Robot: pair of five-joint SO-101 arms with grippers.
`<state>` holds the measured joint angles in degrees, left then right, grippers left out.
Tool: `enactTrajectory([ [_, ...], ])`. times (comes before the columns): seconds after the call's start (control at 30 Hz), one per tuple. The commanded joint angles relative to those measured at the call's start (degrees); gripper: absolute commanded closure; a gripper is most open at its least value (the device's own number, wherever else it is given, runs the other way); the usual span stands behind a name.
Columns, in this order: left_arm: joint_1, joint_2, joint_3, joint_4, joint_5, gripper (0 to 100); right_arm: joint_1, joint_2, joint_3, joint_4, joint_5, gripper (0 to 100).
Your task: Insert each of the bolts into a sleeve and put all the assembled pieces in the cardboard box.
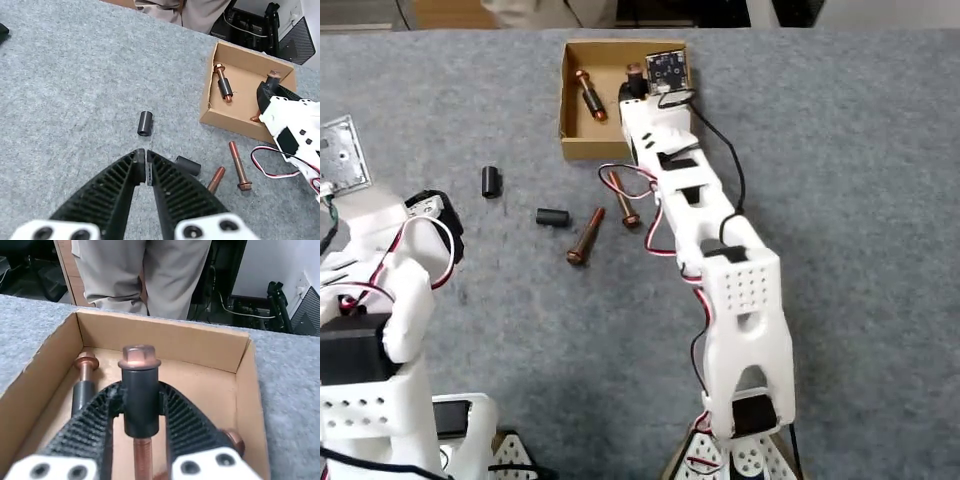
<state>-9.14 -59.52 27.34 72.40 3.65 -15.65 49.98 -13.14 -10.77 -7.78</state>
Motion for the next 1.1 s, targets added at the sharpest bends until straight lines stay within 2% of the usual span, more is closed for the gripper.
enactTrajectory([
  [0.0,0.0,-0.48,-0.26,-1.49,-0.26,98,0.66,1.01,-10.86,3.43,-0.09,99.5],
  [0.47,2.46,-0.4,-0.26,-1.49,0.0,98,0.66,24.04,-53.23,23.65,-0.09,98.8],
  [0.67,5.1,-0.4,-0.7,-1.32,0.09,98,0.66,33.36,-70.64,34.9,-0.09,83.3],
  [0.8,5.01,-0.4,-0.62,-1.41,0.09,98,0.84,36.7,-76.35,37.63,-0.09,83.6],
  [1.07,4.66,-0.4,-0.62,-1.05,0.09,98,0.84,37.32,-78.2,38.68,-0.09,83.5],
])
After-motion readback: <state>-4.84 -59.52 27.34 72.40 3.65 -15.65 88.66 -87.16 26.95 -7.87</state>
